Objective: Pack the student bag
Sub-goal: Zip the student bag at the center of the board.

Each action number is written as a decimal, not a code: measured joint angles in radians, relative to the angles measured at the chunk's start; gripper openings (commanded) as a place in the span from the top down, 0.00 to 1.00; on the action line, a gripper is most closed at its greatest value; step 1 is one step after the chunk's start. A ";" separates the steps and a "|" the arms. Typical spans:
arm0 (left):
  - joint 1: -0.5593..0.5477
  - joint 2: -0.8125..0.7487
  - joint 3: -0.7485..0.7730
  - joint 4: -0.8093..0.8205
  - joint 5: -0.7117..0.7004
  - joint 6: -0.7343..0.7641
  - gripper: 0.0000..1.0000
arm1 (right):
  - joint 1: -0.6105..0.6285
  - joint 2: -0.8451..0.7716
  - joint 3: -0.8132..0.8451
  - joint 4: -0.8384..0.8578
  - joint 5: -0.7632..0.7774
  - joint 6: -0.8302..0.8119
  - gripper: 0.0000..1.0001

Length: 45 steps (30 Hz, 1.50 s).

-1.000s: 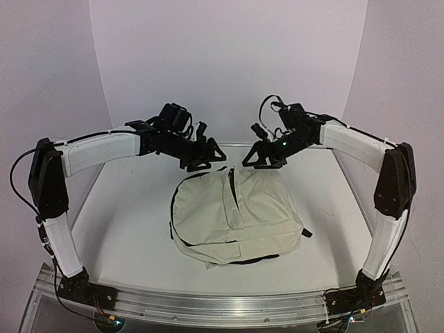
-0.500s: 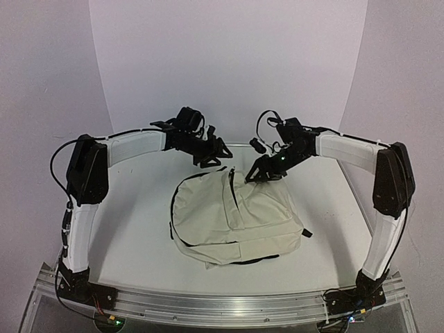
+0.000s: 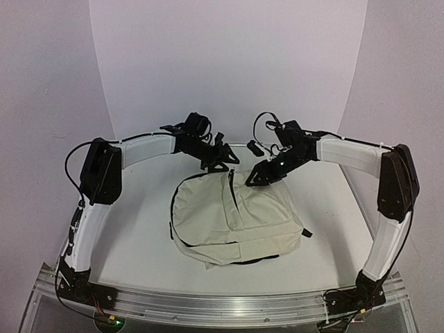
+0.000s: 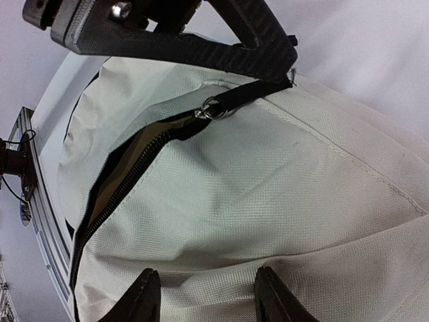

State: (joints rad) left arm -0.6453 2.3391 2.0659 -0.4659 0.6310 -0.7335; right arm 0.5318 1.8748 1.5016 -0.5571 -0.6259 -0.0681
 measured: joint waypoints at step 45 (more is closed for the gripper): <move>-0.073 0.152 0.337 -0.337 -0.220 0.212 0.94 | 0.008 -0.004 -0.003 -0.005 0.008 0.002 0.48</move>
State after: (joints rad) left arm -0.7185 2.4908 2.4029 -0.8026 0.4112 -0.5218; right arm 0.5396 1.8709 1.4982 -0.5625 -0.6178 -0.0665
